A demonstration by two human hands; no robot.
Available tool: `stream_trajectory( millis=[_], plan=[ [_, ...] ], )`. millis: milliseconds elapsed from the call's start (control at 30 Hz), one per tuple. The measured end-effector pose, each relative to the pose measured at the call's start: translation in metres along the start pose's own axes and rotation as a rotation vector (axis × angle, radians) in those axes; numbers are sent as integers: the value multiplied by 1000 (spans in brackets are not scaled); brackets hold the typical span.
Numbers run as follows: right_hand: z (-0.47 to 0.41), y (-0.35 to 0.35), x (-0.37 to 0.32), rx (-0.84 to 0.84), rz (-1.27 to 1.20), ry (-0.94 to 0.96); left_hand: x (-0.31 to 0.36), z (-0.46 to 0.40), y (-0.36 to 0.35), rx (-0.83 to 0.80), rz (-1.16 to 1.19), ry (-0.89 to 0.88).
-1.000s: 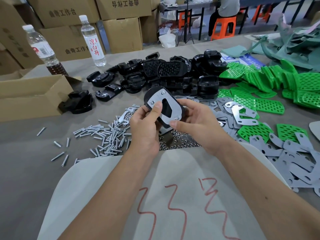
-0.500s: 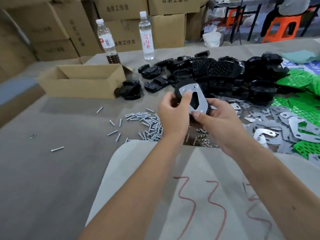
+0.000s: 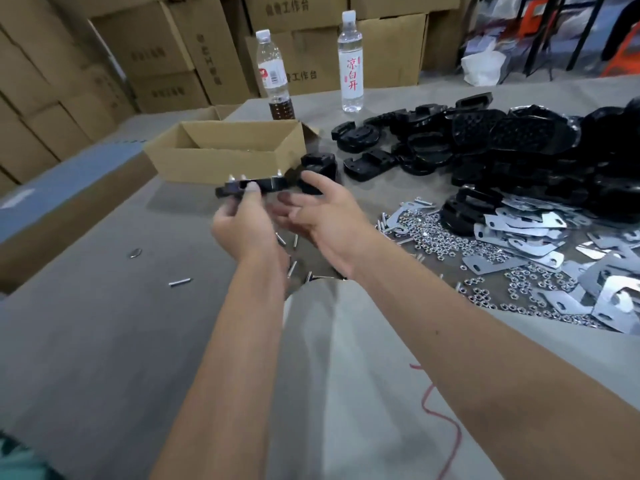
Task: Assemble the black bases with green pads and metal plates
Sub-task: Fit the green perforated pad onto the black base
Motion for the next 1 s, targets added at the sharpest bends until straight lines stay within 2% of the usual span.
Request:
stream_trajectory(
  millis=[67,167,233,267,400,433,500,567,667,767,867,933,1000],
  plan=[
    [-11,-8,4,-35,-24,-37,10,-16,9,60,5,-48],
    [-20,-2,13,22,220,-46,5,-26,22,118,-65,14],
    [-20,6,20,56,284,-66,-3,-28,26,110,-104,35],
    [-19,10,23,65,298,-71,-4,-28,28,130,-159,2],
    [-14,21,26,71,302,-39,20,-28,32,293,-454,-349],
    [-13,22,25,70,304,-17,24,-31,31,304,-501,-375],
    [-10,23,21,67,316,30,22,-36,28,301,-589,-317],
    [-5,24,17,56,336,57,10,-32,22,244,-658,-261],
    [3,36,9,59,514,112,-13,-9,0,53,-809,-370],
    [11,70,-14,161,949,263,-28,18,-33,-154,-880,-462],
    [21,112,-47,331,1419,434,-46,42,-64,-253,-876,-436],
    [22,140,-61,383,1744,390,-66,60,-82,-336,-924,-413],
    [22,163,-67,287,1914,152,-89,76,-98,-449,-1010,-368]
  ],
)
Point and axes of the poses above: each hand's wrist, its own z-axis away from the middle knuckle, its own y-axis out of the back of the hand, x = y × z, the point moved 3 cm from there along -z, towards the middle knuckle, and after that the axes turned 11 degrees about y, right-handed, at the moved point
